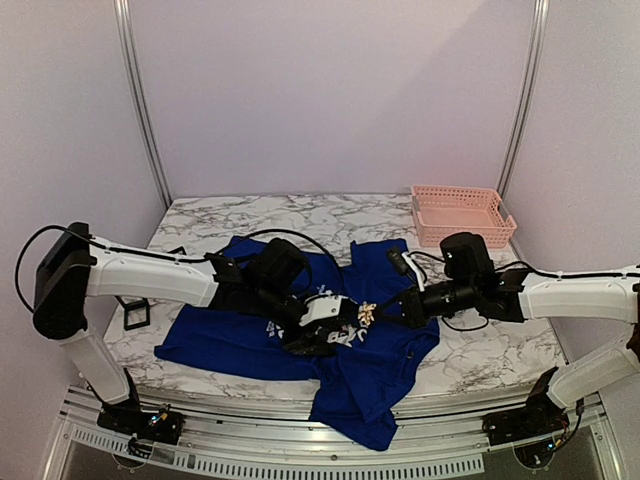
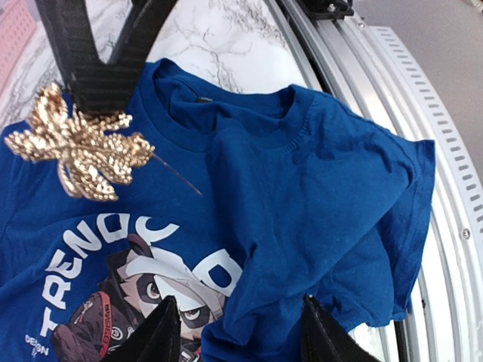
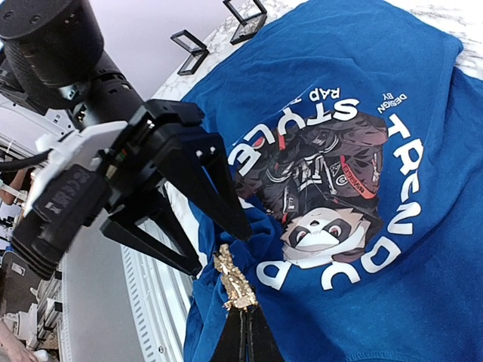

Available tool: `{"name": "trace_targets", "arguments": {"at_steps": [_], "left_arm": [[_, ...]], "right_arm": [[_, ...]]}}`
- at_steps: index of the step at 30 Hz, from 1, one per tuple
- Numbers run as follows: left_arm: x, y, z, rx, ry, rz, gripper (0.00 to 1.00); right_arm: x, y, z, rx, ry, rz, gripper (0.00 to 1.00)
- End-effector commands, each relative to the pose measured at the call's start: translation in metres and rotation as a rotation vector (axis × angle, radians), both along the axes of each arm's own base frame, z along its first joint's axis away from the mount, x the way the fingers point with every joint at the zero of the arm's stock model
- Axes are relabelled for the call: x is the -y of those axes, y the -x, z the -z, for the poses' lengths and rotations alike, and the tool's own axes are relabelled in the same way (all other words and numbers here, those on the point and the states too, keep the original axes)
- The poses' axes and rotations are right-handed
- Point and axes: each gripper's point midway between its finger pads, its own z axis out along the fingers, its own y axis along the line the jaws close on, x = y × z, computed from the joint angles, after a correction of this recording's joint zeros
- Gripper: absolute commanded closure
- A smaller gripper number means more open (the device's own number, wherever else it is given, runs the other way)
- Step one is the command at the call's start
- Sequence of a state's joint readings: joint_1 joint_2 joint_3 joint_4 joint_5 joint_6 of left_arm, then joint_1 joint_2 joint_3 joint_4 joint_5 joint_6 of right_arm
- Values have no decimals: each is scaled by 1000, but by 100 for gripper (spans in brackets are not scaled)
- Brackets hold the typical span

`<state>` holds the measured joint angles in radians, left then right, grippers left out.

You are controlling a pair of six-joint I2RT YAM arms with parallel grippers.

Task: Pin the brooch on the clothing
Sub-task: Cross the brooch on the flattened clothing.

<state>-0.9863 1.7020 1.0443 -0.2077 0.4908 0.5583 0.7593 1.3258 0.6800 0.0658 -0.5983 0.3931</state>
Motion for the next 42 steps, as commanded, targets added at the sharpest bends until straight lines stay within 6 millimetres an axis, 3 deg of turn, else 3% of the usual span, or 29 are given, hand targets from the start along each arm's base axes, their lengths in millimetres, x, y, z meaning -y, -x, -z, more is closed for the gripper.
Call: {"name": "trace_targets", "arguments": {"at_steps": [1, 5, 8, 11, 14, 19, 27, 32, 37, 42], "left_arm": [[11, 2, 9, 44, 43, 75, 51], [9, 14, 19, -12, 17, 114, 57], [14, 8, 22, 1, 31, 85, 57], [18, -2, 21, 42, 51, 53, 65], [14, 7, 17, 50, 60, 108, 71], [11, 29, 16, -6, 61, 162, 69], [21, 24, 9, -12, 91, 124, 71], [18, 20, 21, 3, 52, 101, 81], [22, 20, 16, 37, 74, 111, 100], [17, 24, 19, 53, 50, 135, 100]], "right_arm": [[-1, 4, -2, 13, -31, -13, 100], [-1, 5, 1, -2, -48, -3, 100], [-2, 3, 7, -19, -37, 0, 100], [-6, 5, 11, -38, -42, -24, 100], [-10, 6, 14, -57, -54, -39, 100], [-15, 7, 24, -110, -55, -56, 100], [-14, 14, 31, -143, -56, -74, 100], [-15, 17, 37, -163, -54, -85, 100], [-14, 20, 46, -196, -37, -95, 100], [-16, 25, 44, -213, -64, -123, 100]]}}
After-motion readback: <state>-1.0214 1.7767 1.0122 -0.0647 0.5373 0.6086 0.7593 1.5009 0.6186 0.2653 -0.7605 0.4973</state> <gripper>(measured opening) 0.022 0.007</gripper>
